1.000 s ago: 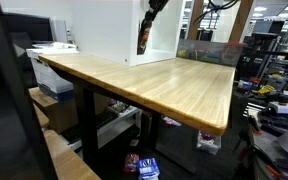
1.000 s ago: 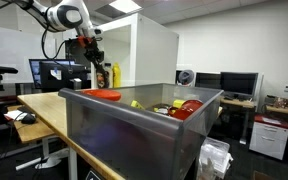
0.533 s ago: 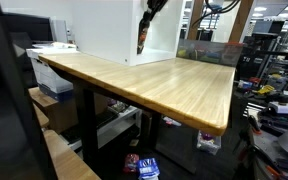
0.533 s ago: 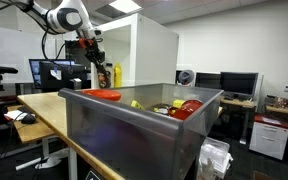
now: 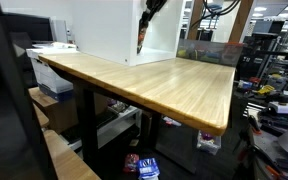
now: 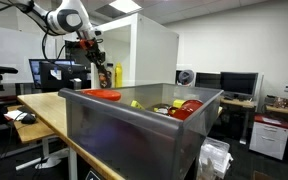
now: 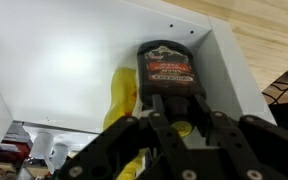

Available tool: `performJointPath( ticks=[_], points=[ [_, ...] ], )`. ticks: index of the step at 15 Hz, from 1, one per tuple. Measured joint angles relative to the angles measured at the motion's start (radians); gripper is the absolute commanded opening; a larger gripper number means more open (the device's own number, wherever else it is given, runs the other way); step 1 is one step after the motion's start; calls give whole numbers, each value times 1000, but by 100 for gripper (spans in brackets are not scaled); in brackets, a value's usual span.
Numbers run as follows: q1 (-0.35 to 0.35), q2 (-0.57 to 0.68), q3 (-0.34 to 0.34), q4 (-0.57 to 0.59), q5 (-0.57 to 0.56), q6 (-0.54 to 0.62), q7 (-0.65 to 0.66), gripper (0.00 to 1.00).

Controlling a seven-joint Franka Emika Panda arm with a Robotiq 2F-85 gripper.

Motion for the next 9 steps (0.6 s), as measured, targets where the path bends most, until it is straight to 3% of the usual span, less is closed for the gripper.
performJointPath(
  ticks=[1,2,7,8,9],
  points=[
    [0,0,0,0,0,1,0,19],
    [0,0,0,0,0,1,0,55],
    [0,3,0,-2,0,30,0,63],
    [0,3,0,-3,0,40,0,59],
    [0,3,0,-3,0,51,0,48]
  ],
)
